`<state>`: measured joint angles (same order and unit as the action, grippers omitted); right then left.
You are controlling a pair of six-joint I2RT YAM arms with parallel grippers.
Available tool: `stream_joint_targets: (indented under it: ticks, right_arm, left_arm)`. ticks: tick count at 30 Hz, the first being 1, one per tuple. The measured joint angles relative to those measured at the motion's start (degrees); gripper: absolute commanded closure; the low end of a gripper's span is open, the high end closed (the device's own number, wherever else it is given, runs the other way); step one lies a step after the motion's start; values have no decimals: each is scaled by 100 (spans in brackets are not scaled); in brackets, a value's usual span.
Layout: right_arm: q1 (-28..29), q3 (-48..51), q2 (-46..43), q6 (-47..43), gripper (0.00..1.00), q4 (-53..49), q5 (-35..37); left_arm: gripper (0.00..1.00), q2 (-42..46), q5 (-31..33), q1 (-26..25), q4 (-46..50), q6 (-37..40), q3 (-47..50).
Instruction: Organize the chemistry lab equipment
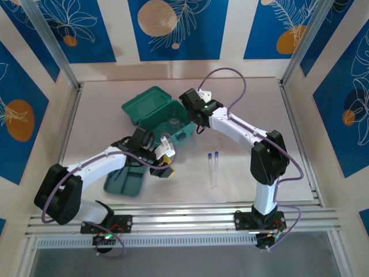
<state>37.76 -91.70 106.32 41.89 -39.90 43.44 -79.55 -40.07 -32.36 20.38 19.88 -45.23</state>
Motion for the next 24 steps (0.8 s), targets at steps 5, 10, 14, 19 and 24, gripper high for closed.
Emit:
stream_joint_targets:
  ticks: [5, 10, 14, 19, 24]
  right_arm:
    - [-28, 57, 0, 20, 87, 4, -22]
    - [-28, 59, 0, 20, 87, 4, -35]
    - [-20, 96, 0, 42, 85, 28, -17]
    - [59, 365, 0, 173, 85, 105, 94]
    - [125, 448, -2, 264, 82, 151, 181]
  left_arm:
    - [46, 0, 0, 0, 4, 0, 13]
    - [46, 2, 0, 0, 4, 0, 15]
    - [46, 33, 0, 0, 15, 0, 20]
    - [46, 42, 0, 0, 15, 0, 20]
    - [46, 42, 2, 0, 17, 0, 20]
